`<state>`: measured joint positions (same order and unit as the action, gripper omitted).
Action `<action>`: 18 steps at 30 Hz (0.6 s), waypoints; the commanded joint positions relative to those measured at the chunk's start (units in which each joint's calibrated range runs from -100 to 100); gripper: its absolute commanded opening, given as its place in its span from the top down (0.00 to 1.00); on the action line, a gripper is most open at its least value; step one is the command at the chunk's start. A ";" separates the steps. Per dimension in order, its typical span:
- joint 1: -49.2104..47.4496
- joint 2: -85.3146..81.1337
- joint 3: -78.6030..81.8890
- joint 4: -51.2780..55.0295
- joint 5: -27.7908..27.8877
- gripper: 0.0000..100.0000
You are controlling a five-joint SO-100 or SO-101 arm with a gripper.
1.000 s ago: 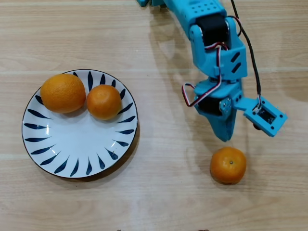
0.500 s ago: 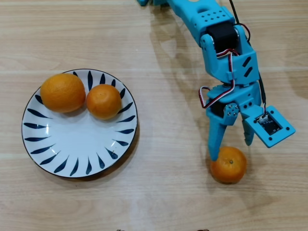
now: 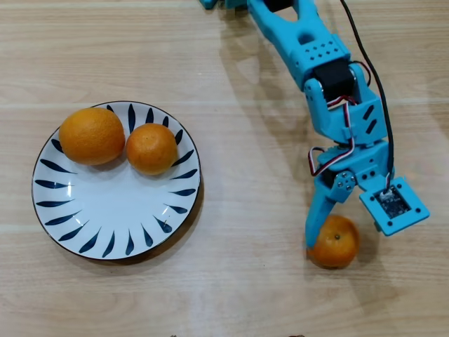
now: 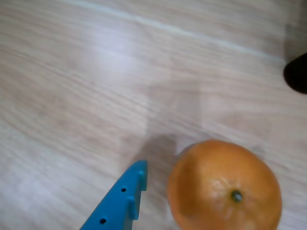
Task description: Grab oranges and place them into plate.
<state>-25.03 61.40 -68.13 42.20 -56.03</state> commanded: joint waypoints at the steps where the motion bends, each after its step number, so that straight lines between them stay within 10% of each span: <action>1: -0.13 1.15 -1.27 -3.23 -1.53 0.57; 18: 1.48 4.78 -0.64 -3.49 -1.95 0.57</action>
<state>-24.69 67.16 -68.04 39.97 -57.96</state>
